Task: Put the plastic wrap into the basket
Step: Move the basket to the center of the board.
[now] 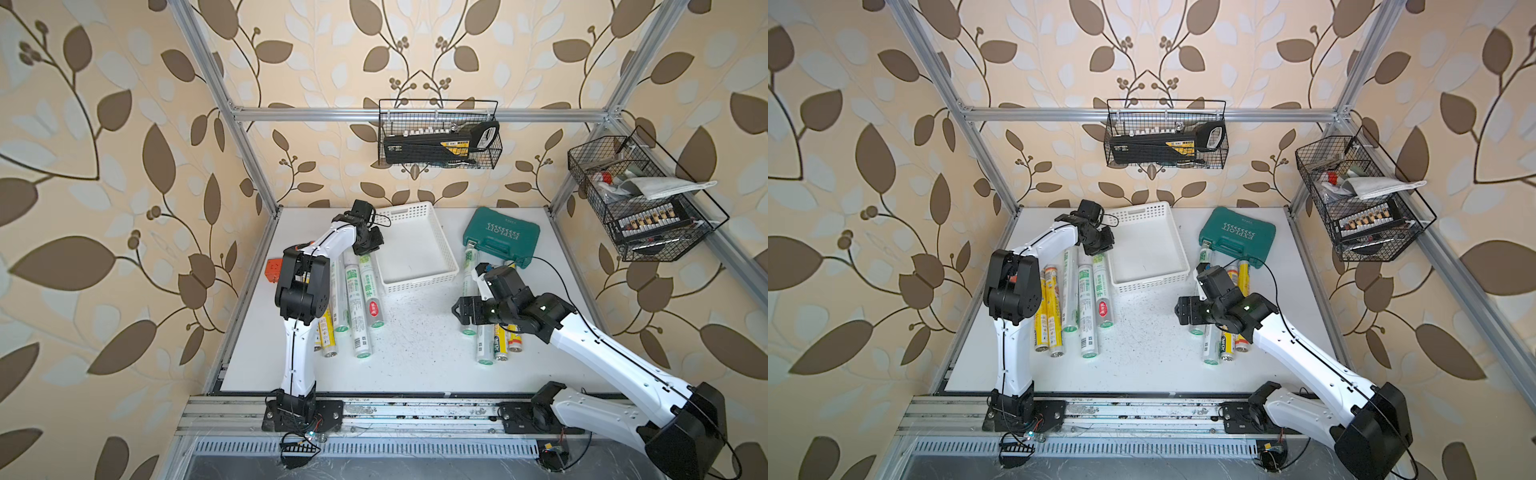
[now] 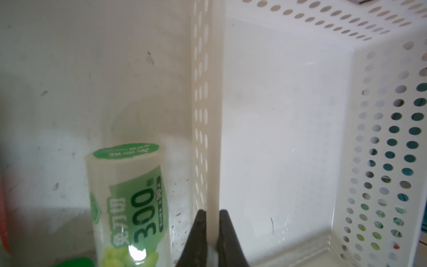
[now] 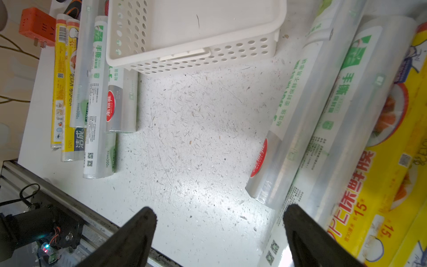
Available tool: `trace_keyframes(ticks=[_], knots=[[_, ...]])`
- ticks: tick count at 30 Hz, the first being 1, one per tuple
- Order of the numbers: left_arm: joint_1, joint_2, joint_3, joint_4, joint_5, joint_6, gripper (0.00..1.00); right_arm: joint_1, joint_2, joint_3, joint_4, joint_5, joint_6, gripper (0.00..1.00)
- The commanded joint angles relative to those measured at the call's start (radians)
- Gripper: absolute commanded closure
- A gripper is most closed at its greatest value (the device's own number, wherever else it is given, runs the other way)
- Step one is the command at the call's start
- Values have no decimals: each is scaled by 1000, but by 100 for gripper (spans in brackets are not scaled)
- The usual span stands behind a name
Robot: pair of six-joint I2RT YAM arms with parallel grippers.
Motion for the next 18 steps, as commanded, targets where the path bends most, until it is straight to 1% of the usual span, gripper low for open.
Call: trace_keyframes(ticks=[1, 3, 7, 11, 18], knots=[[-25, -100, -44, -35, 15, -7, 90, -16, 27, 47, -63, 47, -5, 12], [-36, -125, -73, -32, 18, -12, 90, -46, 38, 59, -83, 49, -6, 13], [-58, -168, -128, -32, 27, -20, 91, -122, 38, 55, -80, 11, -7, 15], [-79, -213, -189, -30, 33, -24, 92, -172, 46, 58, -74, -2, -16, 16], [-118, -305, -319, -10, 47, -40, 92, -248, 115, 72, -49, -51, -35, 23]])
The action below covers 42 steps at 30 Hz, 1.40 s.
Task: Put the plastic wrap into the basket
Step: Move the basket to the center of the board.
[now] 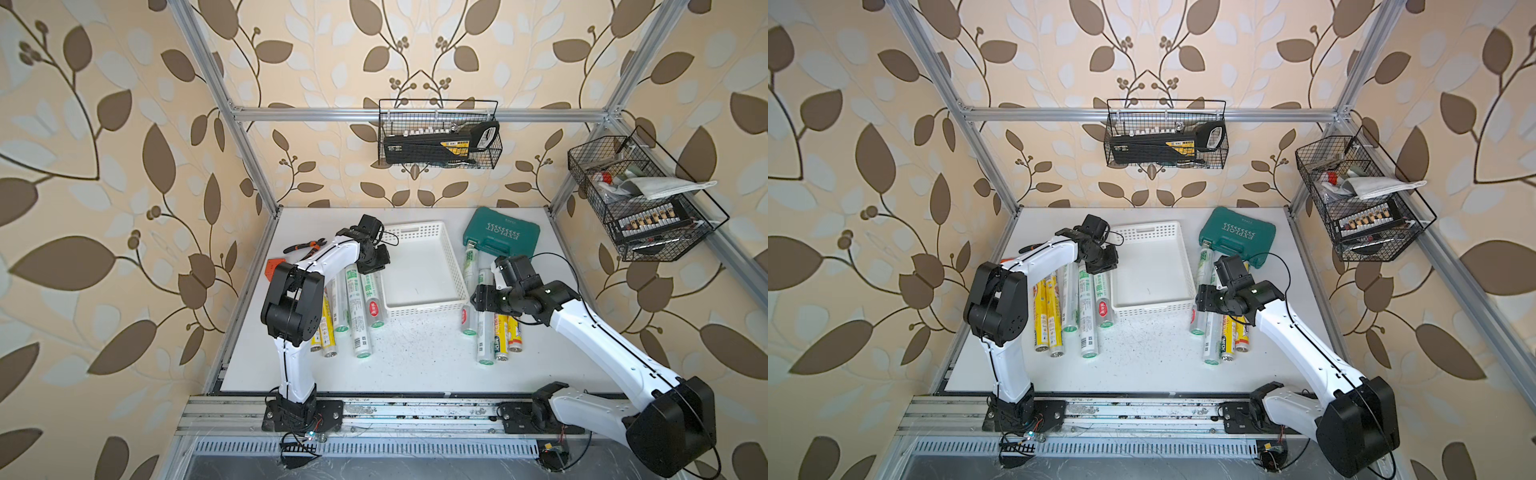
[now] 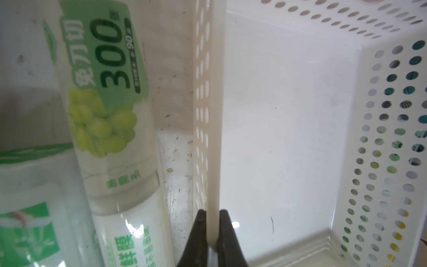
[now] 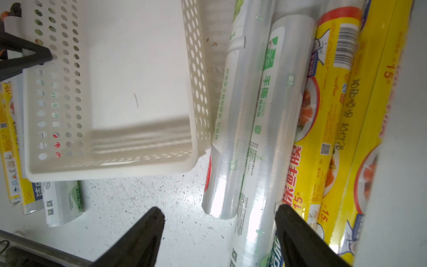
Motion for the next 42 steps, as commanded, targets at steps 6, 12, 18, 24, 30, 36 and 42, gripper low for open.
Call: trace_keyframes(ticks=[6, 12, 18, 24, 30, 36, 42], knots=[[-56, -138, -114, 5, 47, -30, 93, -46, 95, 62, 20, -49, -28, 26], [-79, -187, -183, 12, 52, -22, 93, -61, 166, 88, 43, -55, -36, 30], [-82, -228, -232, 16, 54, -3, 94, -69, 249, 114, 67, -38, -50, 34], [-81, -245, -264, 25, 70, 19, 94, -72, 334, 142, 83, -43, -61, 37], [-81, -259, -293, 27, 37, 34, 94, -72, 410, 181, 90, -50, -62, 43], [-78, -246, -300, 29, 20, 49, 88, -72, 454, 209, 92, -22, -63, 46], [-78, -251, -293, 33, 22, 53, 68, -73, 489, 231, 88, -9, -71, 47]])
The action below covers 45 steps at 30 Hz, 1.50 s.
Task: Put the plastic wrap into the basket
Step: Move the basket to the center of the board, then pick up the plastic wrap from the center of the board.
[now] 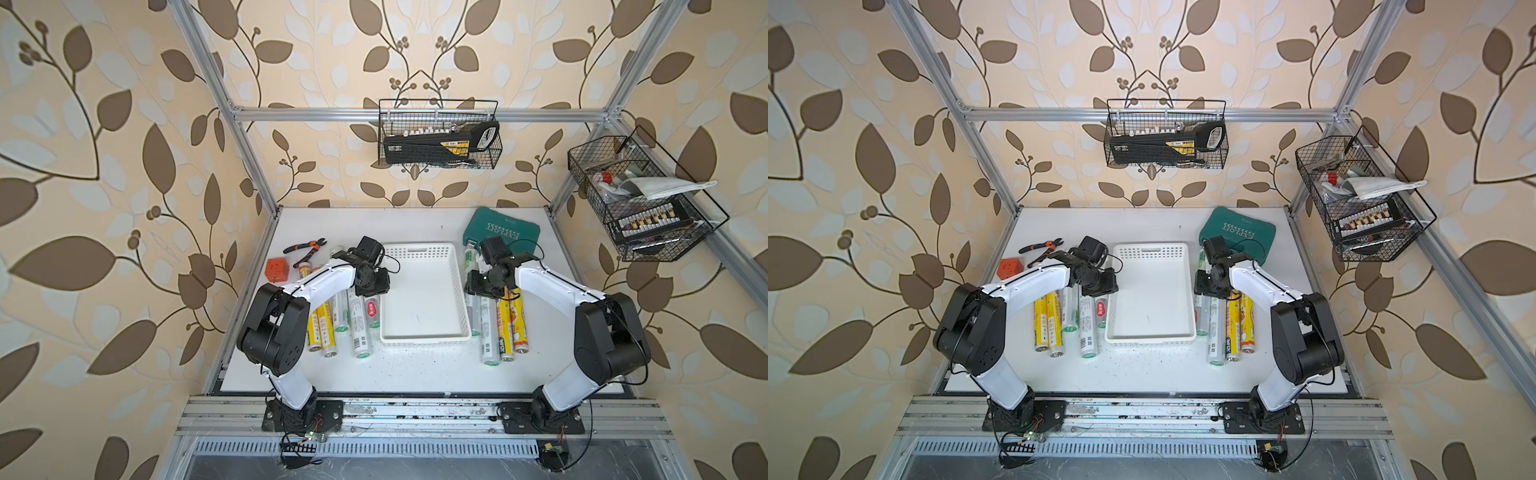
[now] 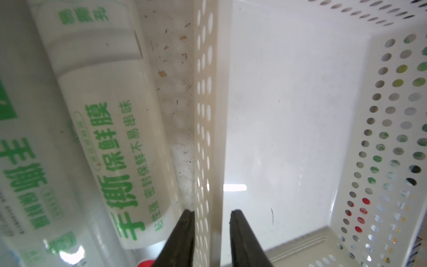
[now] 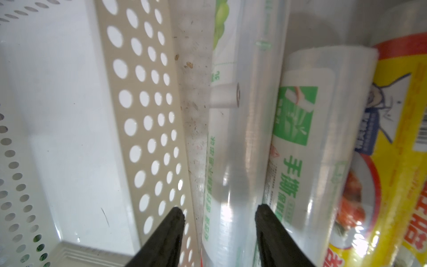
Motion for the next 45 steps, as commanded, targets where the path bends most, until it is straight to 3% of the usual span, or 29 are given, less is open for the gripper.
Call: trace_keyframes(ticks=[1, 14, 21, 28, 37, 41, 45], knots=[[-5, -42, 4, -21, -1, 14, 68, -4, 31, 37, -8, 31, -11, 47], [-6, -178, 55, -93, -50, 31, 51, -5, 119, 77, -17, 50, -9, 46], [-6, -239, 73, -113, -57, 26, 43, -5, 163, 101, -17, 56, -5, 39], [-5, -287, 79, -125, -70, 22, 42, -5, 208, 123, -5, 67, 6, 38], [-5, -312, 94, -143, -89, 21, 42, -11, 222, 171, -47, 70, -3, 51], [-4, -322, 96, -148, -101, 21, 40, -5, 177, 201, -123, 168, -21, 59], [-4, -328, 103, -153, -106, 20, 40, -3, 117, 219, -182, 208, -32, 61]])
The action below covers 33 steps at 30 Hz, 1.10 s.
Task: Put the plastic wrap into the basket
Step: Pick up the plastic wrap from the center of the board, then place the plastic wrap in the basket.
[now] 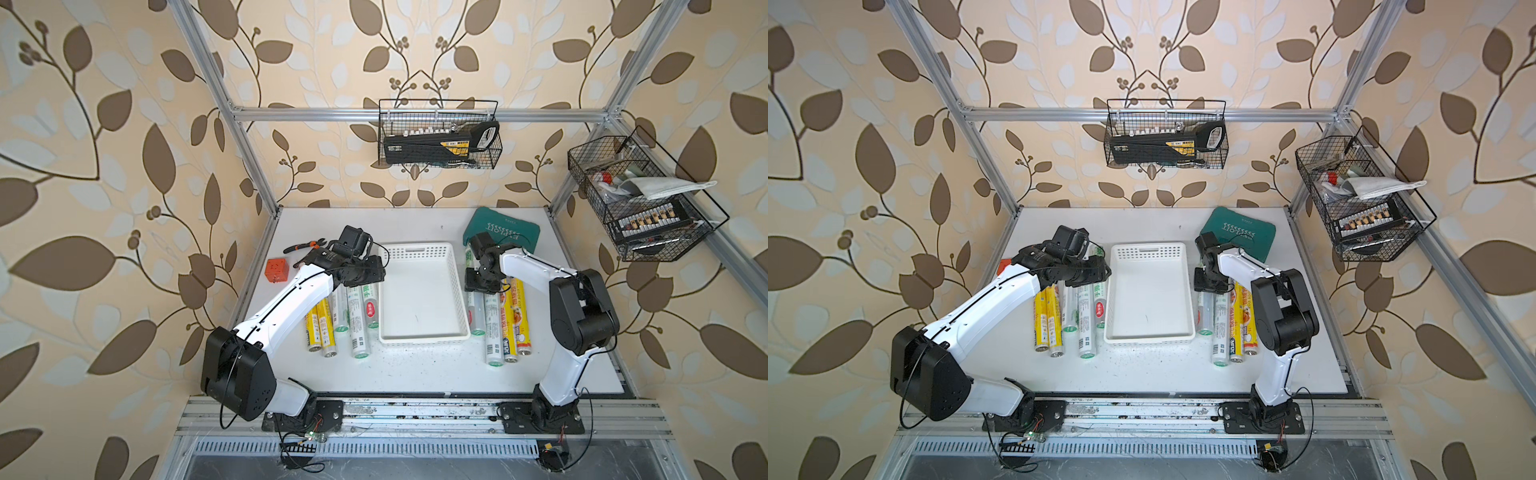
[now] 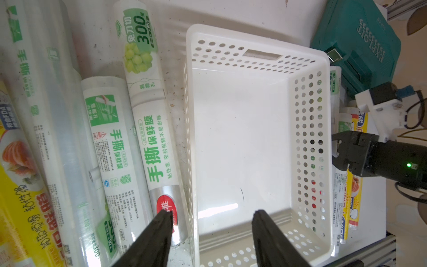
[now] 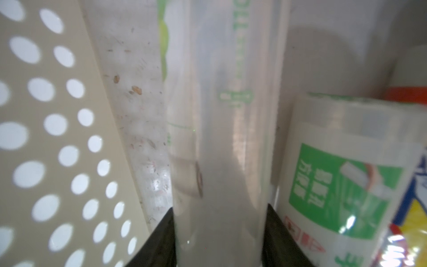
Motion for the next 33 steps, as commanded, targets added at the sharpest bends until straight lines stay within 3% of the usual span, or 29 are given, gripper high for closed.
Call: trace_keyframes(ticks=[1, 10, 16, 22, 33], knots=[[-4, -49, 45, -15, -29, 4, 39, 1, -99, 62, -88, 77, -21, 62], [-4, -76, 55, -50, -68, 8, 34, 50, -224, 162, -174, -55, 6, 62], [-3, -96, 53, -86, -138, -1, 16, 138, -248, 195, -142, -181, 77, 62], [-3, -130, 31, -107, -211, -2, 2, 220, -226, 196, -101, -222, 136, 62], [-4, -192, 1, -128, -307, 11, 1, 264, -119, 169, -52, -193, 169, 62]])
